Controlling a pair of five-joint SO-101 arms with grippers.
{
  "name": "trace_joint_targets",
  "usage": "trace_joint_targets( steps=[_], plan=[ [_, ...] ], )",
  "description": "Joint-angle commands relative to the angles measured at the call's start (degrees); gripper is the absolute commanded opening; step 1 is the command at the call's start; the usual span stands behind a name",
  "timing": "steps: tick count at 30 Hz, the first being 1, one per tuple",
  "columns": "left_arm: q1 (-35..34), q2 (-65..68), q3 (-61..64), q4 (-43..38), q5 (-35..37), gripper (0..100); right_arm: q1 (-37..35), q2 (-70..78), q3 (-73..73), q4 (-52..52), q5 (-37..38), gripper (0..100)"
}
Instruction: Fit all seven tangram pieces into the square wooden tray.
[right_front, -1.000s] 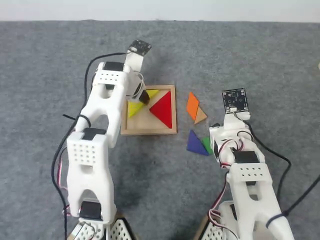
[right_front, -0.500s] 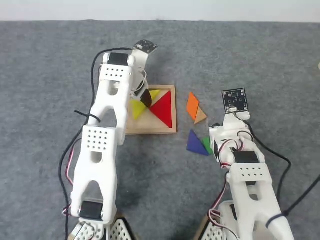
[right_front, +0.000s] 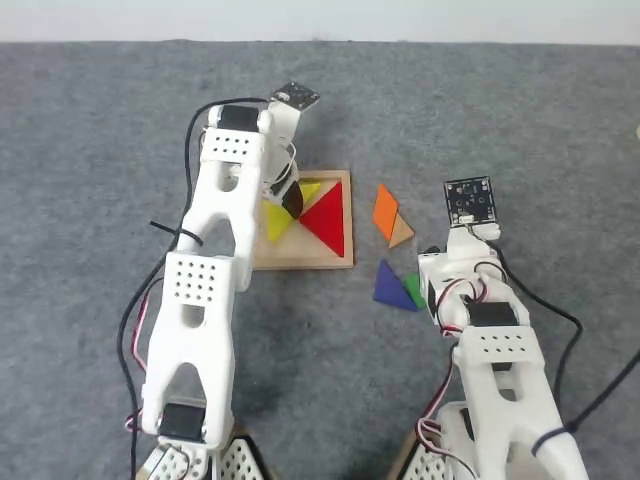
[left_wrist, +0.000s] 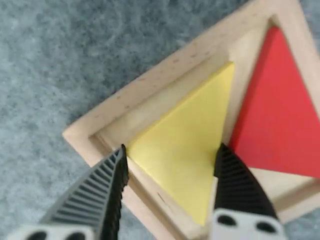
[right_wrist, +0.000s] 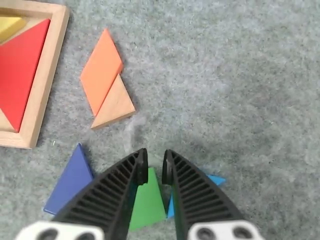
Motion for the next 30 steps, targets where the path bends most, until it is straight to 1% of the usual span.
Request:
trace_joint_targets(
  steps=[1,5,9,11,14,16,19,23,30],
  plan=[
    [0.97,0.35,1.8,2.55,-1.93,13,-0.31,-1.36,-0.35,-1.1,0.62,6.5],
    [1.05,0.35,1.8,2.55,-2.11,8,-0.31,-1.36,-0.35,-1.1,0.62,6.5],
    [1.05,0.26,1.63,2.55,-2.2,7,-0.31,-1.36,-0.35,-1.1,0.62,6.5],
    [0.44,-1.05,-0.31,2.55,-1.93,10,-0.31,-1.36,-0.35,-1.1,0.62,6.5],
    [-1.93,-4.66,-3.65,2.46,-2.11,23,-0.31,-1.36,-0.35,-1.1,0.7,6.5],
    [-3.52,-6.51,-5.05,2.37,-2.64,29,-0.31,-1.36,-0.35,-1.1,0.7,6.5],
    [-4.84,-6.86,-5.41,1.76,-3.87,30,-0.31,-1.36,-0.35,-1.1,0.7,6.5],
    [-5.1,-5.63,-4.26,-0.62,-2.64,30,-0.31,-1.36,-0.35,-1.1,0.7,6.5],
    [-0.35,1.23,-4.26,0.44,-6.15,30,-0.31,-1.36,-0.35,-1.1,0.7,6.5]
  ],
)
